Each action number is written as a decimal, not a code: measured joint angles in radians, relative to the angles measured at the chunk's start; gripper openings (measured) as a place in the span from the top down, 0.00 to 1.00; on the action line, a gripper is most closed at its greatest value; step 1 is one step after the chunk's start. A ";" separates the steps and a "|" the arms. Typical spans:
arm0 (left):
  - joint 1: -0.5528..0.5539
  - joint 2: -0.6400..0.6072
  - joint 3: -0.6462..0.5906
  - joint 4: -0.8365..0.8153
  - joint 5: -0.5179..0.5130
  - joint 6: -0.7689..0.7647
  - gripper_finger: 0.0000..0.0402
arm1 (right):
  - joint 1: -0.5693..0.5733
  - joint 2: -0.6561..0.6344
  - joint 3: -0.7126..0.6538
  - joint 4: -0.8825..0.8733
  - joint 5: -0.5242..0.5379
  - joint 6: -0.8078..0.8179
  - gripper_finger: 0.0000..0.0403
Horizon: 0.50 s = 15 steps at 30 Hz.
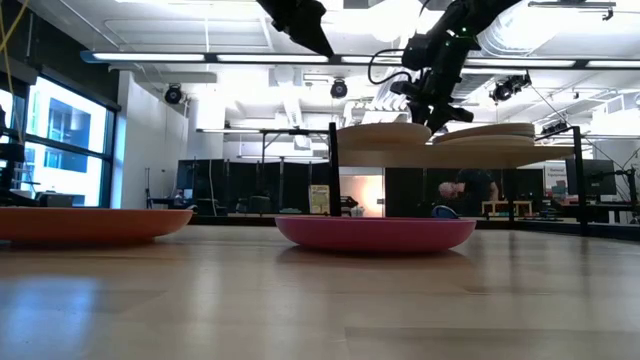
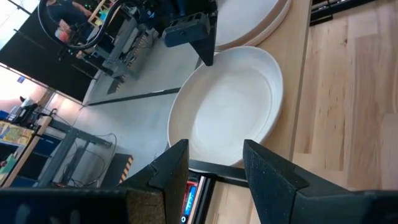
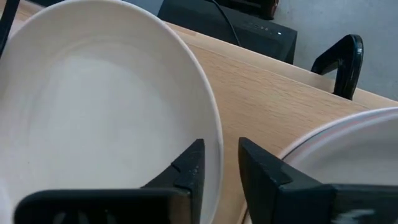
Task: Place and stack plates onto a shelf
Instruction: Put the cream plate on the shelf
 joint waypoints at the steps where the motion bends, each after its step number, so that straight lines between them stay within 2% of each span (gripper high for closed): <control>1: 0.000 0.000 0.000 0.000 0.000 0.000 0.64 | 0.000 0.000 0.000 -0.001 0.000 0.000 0.79; 8: 0.000 0.000 0.000 0.000 0.000 0.000 0.64 | 0.000 -0.003 0.000 0.006 -0.016 0.000 0.68; 15: 0.000 0.000 0.000 0.000 0.000 0.000 0.64 | 0.000 -0.003 0.062 -0.035 -0.008 -0.001 0.67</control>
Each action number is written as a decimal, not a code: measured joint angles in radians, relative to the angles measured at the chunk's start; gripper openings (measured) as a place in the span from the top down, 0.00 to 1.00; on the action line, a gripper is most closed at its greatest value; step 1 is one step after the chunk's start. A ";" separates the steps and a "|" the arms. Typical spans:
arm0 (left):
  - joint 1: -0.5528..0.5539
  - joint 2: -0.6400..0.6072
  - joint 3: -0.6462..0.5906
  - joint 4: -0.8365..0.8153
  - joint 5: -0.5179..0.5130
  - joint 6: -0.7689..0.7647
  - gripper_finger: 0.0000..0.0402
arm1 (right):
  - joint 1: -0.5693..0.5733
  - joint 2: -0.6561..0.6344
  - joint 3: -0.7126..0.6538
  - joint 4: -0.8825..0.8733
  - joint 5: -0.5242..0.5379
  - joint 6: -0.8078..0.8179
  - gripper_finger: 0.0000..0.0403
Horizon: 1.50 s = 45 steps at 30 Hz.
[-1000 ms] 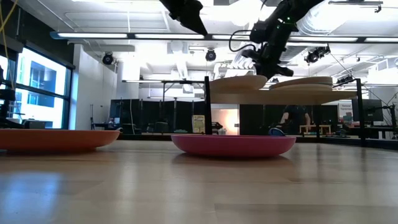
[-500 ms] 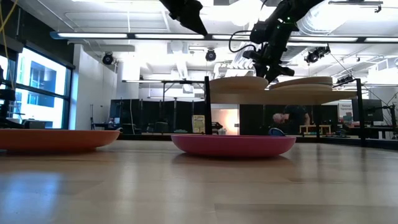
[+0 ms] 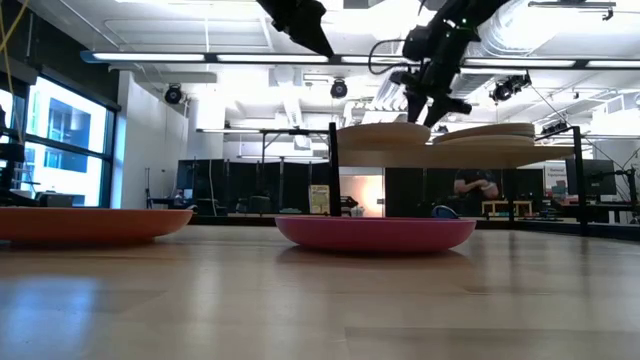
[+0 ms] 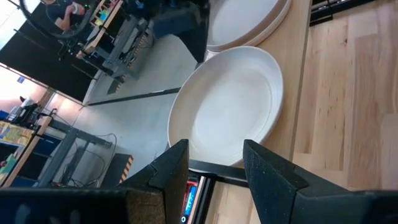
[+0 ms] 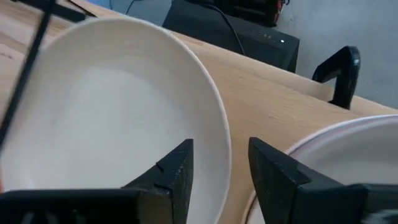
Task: Place and stack plates onto a shelf
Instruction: Put the cream plate on the shelf
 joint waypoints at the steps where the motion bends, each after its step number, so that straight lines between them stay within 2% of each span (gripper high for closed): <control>1: 0.000 0.000 0.000 0.000 0.000 0.000 0.64 | 0.000 0.000 0.017 -0.008 0.000 -0.002 0.67; 8: 0.000 0.000 0.000 0.000 0.000 0.000 0.64 | 0.025 0.000 0.066 -0.014 -0.057 0.006 0.67; 16: 0.000 0.000 0.000 0.000 0.000 0.000 0.64 | 0.077 0.000 0.066 -0.038 -0.055 0.009 0.67; 26: 0.000 0.000 0.000 0.000 0.000 0.000 0.64 | 0.087 0.029 0.066 -0.136 0.015 0.009 0.67; 36: 0.000 0.000 0.000 0.000 0.000 0.001 0.64 | 0.088 0.050 0.066 -0.142 0.016 0.009 0.67; 45: 0.000 0.000 0.000 0.000 0.000 0.000 0.64 | 0.085 0.050 0.066 -0.150 0.067 0.009 0.67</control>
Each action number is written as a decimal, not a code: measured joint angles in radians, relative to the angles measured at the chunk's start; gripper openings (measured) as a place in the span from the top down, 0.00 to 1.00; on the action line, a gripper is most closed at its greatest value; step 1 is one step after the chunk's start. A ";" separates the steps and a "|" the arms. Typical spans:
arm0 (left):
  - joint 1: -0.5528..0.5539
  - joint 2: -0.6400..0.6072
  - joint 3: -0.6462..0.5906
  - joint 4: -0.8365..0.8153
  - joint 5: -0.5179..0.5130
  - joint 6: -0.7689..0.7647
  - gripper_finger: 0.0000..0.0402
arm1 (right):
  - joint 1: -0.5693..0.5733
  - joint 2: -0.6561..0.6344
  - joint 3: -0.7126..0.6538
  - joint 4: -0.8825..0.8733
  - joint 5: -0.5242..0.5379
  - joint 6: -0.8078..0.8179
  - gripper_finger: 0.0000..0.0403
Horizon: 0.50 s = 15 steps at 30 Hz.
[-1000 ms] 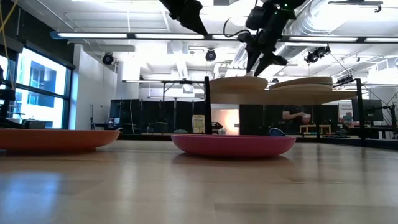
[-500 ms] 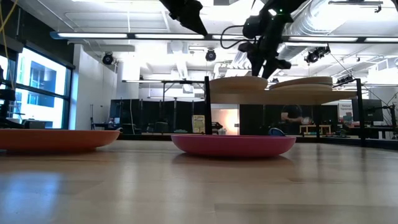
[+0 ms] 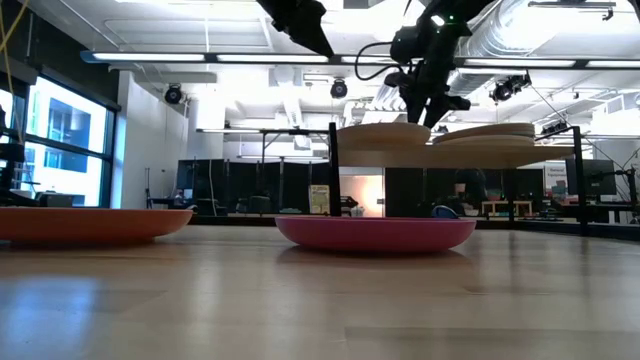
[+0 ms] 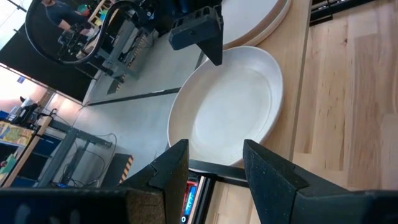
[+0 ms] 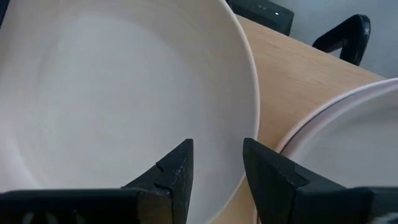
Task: Place and stack plates onto a shelf
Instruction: Put the cream plate on the shelf
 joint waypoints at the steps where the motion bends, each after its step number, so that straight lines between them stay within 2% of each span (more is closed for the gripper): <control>1: 0.000 0.000 0.000 0.000 0.000 0.000 0.64 | 0.000 0.000 0.000 0.000 0.004 0.000 0.67; 6: 0.000 0.000 0.000 0.000 0.000 0.000 0.64 | 0.000 0.000 0.000 0.000 0.022 0.000 0.67; 15: 0.000 0.000 0.000 0.000 0.000 0.000 0.64 | 0.008 0.000 0.000 0.027 -0.026 -0.005 0.67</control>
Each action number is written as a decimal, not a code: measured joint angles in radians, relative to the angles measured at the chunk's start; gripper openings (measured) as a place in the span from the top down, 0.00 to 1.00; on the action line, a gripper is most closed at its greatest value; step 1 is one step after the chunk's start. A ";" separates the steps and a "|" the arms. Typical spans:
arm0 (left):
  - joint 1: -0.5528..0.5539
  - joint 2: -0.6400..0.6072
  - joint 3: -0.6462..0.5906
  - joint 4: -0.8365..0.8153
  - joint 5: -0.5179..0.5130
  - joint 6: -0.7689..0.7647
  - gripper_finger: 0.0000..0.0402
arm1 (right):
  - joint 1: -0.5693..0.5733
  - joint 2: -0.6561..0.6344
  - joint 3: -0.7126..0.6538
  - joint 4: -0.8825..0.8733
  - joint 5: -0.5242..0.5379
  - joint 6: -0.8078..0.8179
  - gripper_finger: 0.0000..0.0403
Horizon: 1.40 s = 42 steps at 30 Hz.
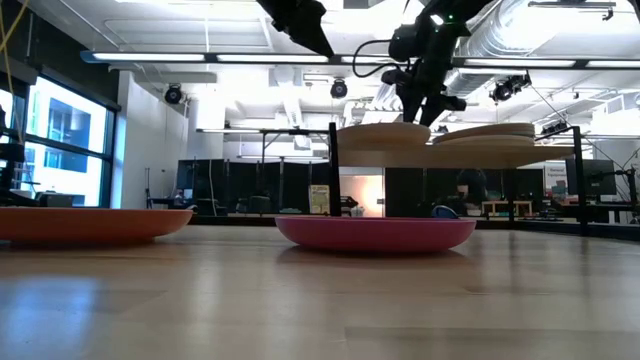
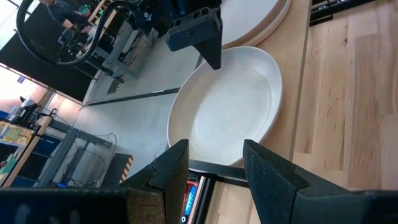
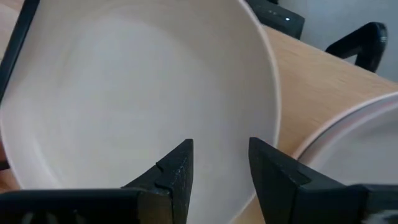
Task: Place and stack plates onto a shelf
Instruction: Put the cream plate on the shelf, then stack the pink plate on top of the cream plate on the shelf
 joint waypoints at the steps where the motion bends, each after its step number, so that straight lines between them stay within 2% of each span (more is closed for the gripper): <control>1: 0.000 0.000 0.000 0.000 0.000 0.000 0.64 | 0.000 0.000 0.000 -0.003 0.000 0.001 0.67; 12: 0.000 0.000 0.000 0.000 0.000 -0.001 0.64 | 0.005 -0.001 -0.039 -0.015 0.001 0.005 0.67; 29: 0.000 0.000 0.000 0.000 0.000 -0.002 0.64 | 0.003 -0.001 -0.040 -0.017 0.081 0.023 0.67; 34: 0.000 0.000 0.000 0.000 0.000 -0.001 0.64 | 0.003 -0.001 -0.040 -0.016 0.044 0.000 0.67; 42: 0.000 0.000 0.000 -0.001 0.000 -0.001 0.64 | 0.016 -0.047 -0.040 -0.022 -0.164 -0.003 0.67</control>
